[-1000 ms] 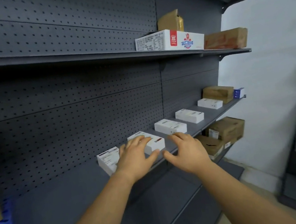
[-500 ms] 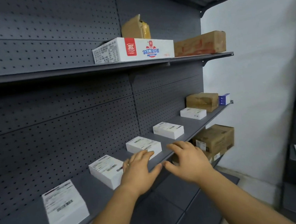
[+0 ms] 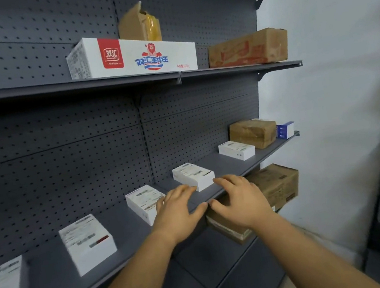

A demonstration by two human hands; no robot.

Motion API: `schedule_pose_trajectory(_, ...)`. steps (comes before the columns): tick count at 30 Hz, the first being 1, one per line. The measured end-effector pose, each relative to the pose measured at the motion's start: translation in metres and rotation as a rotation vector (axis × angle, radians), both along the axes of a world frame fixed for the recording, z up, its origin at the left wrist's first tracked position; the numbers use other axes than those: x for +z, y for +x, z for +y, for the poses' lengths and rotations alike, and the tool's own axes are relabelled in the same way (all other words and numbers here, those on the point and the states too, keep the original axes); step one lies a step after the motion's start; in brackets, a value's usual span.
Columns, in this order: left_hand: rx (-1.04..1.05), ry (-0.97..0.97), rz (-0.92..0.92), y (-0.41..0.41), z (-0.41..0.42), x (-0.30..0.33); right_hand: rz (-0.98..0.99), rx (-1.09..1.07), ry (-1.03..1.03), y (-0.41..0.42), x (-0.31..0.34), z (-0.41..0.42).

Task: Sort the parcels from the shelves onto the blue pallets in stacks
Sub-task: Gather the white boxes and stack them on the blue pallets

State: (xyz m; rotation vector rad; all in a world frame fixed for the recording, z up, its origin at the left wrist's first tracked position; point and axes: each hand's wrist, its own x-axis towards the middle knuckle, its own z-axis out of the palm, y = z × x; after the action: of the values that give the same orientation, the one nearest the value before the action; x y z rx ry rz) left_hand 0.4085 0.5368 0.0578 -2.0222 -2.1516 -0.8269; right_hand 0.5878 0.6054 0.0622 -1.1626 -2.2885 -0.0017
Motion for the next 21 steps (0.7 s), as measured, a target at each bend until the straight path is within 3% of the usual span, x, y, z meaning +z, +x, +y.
schedule_pose_trajectory(14,-0.091,0.042,-0.055,0.012,0.194,0.001,-0.063,-0.113,0.004,0.027,0.011,0.169)
schedule_pose_trajectory(21,-0.064,-0.017,-0.032,0.011,0.242,-0.024,-0.102,-0.111,-0.021,0.028,-0.013,0.232)
